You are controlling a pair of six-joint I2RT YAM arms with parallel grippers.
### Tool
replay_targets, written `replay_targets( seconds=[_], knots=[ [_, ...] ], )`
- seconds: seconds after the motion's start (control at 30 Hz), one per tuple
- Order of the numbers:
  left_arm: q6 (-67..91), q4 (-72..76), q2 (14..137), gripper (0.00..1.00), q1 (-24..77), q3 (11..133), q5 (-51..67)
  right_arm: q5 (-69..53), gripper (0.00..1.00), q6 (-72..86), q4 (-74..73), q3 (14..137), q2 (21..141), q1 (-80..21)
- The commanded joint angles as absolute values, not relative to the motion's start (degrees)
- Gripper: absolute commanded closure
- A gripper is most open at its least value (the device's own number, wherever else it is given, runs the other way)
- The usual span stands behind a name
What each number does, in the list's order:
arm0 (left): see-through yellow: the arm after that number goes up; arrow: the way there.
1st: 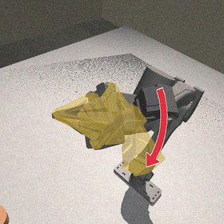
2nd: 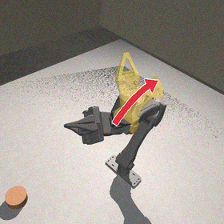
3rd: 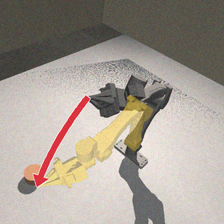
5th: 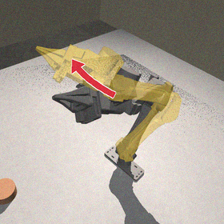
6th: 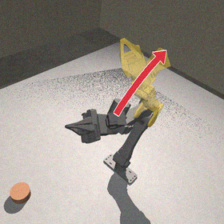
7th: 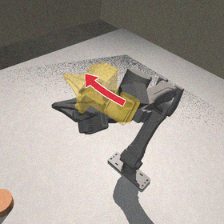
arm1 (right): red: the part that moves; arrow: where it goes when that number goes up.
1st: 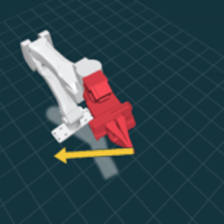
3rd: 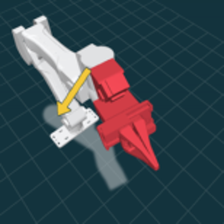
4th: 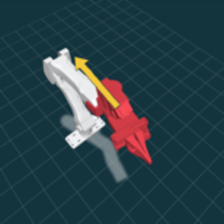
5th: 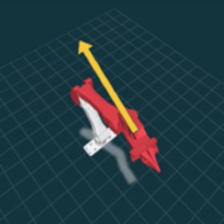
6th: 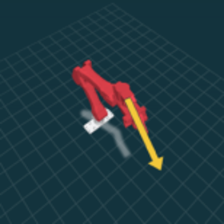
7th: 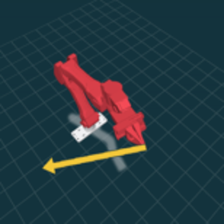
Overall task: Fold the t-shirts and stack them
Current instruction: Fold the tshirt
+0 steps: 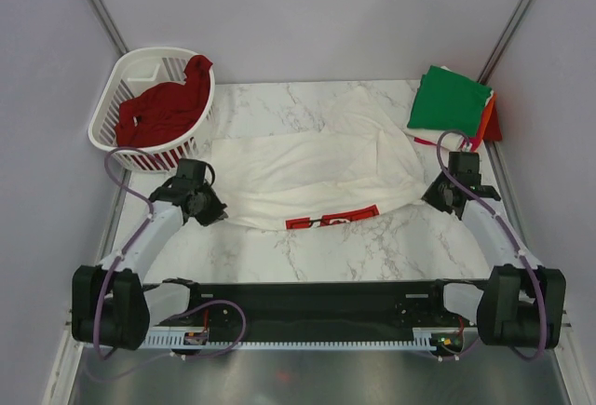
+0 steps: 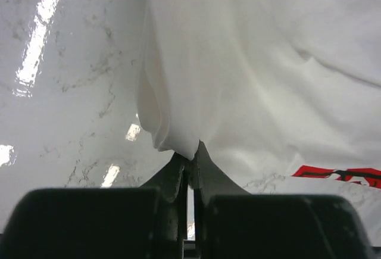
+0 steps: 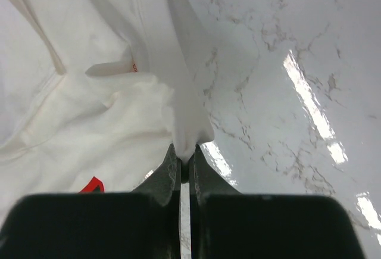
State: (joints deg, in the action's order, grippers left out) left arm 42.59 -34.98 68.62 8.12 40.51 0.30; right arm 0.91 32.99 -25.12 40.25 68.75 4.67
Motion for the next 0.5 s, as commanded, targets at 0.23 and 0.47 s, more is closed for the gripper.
replay_targets(
  seconds=[0.23,0.47],
  knots=[
    [50.3,-46.1,53.1,0.92,9.9,35.5,11.1,-1.7,0.43,37.8,-45.2,41.7,54.5,4.8],
    [47.6,-55.2,45.8,0.23,9.8,42.4,11.1,-2.5,0.02,35.5,-47.2,46.3,46.1,4.7]
  ],
)
